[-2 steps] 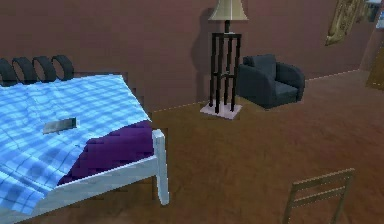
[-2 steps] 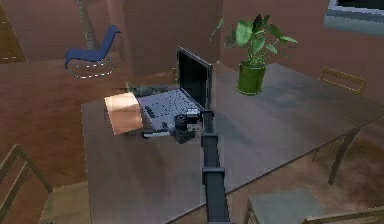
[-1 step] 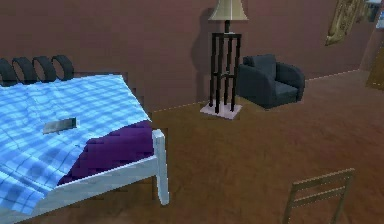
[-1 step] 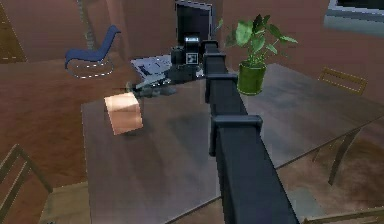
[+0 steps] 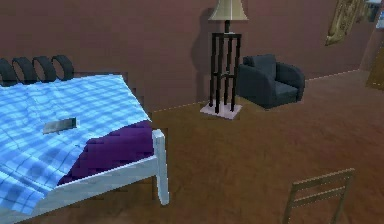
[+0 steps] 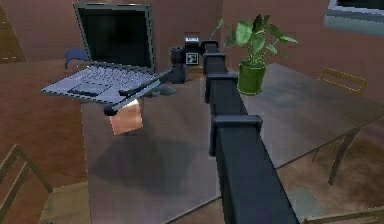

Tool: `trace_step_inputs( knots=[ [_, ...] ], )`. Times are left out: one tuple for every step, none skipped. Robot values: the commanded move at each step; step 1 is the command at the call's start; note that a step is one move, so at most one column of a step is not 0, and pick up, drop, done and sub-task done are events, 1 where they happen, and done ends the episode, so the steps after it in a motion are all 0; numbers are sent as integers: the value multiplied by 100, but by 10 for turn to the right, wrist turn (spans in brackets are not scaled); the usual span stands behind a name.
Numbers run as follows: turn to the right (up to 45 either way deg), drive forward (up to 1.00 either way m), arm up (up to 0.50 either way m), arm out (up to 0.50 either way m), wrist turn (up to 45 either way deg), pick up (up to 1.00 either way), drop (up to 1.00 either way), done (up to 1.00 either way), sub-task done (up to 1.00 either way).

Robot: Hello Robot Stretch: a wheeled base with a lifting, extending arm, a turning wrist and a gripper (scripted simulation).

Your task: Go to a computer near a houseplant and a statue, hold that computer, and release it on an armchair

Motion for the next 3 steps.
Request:
trace_step_inputs(
  knots=[
    [0,0,0,0,-450,0,0,0,0],
    [0,0,0,-42,0,0,0,0,0],
    [-450,0,0,0,0,0,0,0,0]
  ],
)
